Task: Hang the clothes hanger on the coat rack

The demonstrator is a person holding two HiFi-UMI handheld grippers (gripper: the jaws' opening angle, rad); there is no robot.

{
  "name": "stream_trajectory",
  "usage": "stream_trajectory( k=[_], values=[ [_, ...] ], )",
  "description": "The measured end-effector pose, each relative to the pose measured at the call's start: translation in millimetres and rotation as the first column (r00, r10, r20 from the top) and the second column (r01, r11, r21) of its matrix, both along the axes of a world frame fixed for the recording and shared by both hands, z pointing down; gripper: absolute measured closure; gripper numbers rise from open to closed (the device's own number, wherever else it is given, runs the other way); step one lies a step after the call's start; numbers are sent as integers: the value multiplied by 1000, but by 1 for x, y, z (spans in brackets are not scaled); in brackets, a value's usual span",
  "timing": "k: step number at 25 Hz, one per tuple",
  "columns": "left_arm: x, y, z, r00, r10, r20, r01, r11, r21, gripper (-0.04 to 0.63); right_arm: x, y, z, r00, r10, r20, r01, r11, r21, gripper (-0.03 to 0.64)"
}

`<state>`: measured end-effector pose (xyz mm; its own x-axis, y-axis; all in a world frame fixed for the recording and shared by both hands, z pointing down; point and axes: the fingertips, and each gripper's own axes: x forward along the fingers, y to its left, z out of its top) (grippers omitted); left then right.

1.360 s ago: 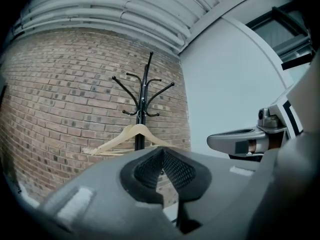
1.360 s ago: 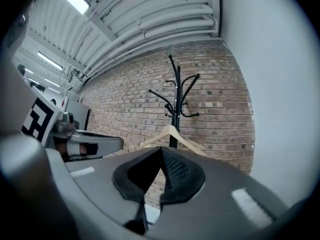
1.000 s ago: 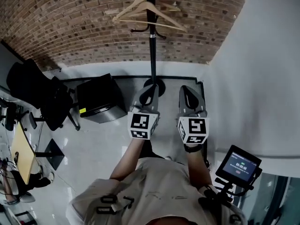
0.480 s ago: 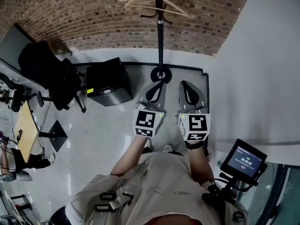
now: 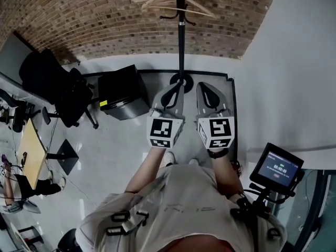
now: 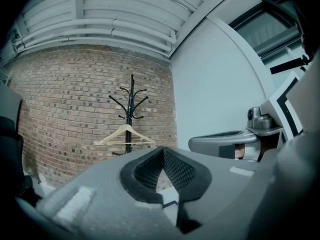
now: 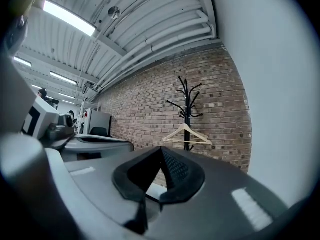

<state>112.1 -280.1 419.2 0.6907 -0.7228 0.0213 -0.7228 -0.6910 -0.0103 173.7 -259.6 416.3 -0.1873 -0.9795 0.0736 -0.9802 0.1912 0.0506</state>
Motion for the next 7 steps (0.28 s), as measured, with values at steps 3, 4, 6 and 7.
stream_trajectory(
  k=[3, 4, 6, 7],
  values=[
    [-20, -18, -9, 1000, -14, -8, 14, 1000, 7, 594, -23, -18, -3, 999, -31, 13, 31, 1000, -6, 612],
    [-26, -20, -10, 1000, -21, -15, 21, 1000, 0, 594, -30, -21, -2, 999, -40, 18, 40, 999, -10, 612],
    [-37, -23, -11, 999, -36, -32, 36, 999, -3, 594, -41, -23, 1, 999, -51, 16, 51, 998, -20, 612],
    [-42, -24, -10, 998, -42, -39, 42, 999, -3, 594, -46, -25, 3, 998, -55, 12, 55, 998, -25, 612]
  ],
)
